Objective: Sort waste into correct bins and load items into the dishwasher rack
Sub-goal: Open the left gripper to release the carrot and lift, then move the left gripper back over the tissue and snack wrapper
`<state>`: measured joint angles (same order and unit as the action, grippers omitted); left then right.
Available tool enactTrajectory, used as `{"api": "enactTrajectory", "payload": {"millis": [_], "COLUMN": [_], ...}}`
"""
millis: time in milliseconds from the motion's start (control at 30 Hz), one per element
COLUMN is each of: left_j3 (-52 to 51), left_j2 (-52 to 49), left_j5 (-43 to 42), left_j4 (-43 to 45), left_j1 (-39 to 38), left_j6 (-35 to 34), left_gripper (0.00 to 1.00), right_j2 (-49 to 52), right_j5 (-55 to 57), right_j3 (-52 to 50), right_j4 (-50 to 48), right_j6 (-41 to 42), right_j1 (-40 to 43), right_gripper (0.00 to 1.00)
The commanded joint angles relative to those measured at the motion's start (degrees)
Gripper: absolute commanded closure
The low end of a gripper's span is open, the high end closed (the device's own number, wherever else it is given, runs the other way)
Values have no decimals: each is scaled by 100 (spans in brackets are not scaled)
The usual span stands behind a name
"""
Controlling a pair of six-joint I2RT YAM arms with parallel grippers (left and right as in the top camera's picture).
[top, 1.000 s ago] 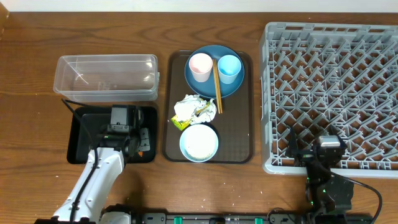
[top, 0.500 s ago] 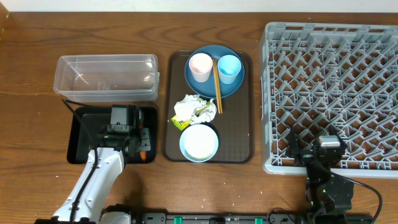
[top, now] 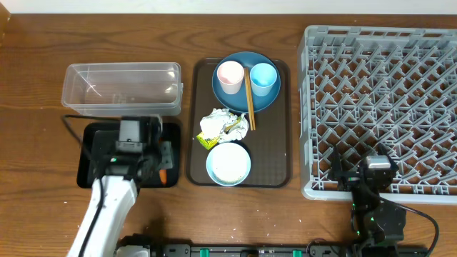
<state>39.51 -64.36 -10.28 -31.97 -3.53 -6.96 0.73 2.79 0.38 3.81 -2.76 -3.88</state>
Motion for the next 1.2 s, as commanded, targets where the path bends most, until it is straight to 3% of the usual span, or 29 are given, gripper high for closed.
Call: {"api": "enactTrajectory", "payload": {"millis": [0, 33, 200, 267, 333, 500, 667, 867, 1033, 1167], "left_j3": [181, 181, 181, 181, 179, 181, 181, 181, 181, 181], "left_j2": [479, 590, 826, 817, 787, 734, 734, 734, 734, 713], "left_j5": [-1161, -1300, -1899, -2216, -2627, -3001, -2636, -1458, -1403, -1375], "left_j4": [-7, -11, -9, -17, -33, -57, 85, 568, 920, 1045], "left_j1": [24, 24, 24, 24, 20, -216, -874, -1928, -2712, -2872], "left_j6": [-74, -140, -151, -151, -151, -741, -1366, -2218, -2218, -2138], "left_gripper": [61, 57, 21, 13, 11, 50, 58, 91, 91, 91], "right_j2": [-9, -9, -9, -9, -9, -9, -9, -9, -9, -9], "right_j5": [17, 17, 17, 17, 17, 17, 17, 17, 17, 17], "right_j3": [-9, -9, -9, -9, -9, -9, -9, -9, -9, -9], "right_j4": [22, 22, 22, 22, 22, 22, 22, 22, 22, 22], "right_j6": [-9, -9, -9, -9, -9, -9, -9, -9, -9, -9], "right_j1": [-103, -103, -103, -103, -103, -103, -103, -103, -103, -103], "right_gripper": [1, 1, 1, 1, 1, 1, 1, 1, 1, 1]}}
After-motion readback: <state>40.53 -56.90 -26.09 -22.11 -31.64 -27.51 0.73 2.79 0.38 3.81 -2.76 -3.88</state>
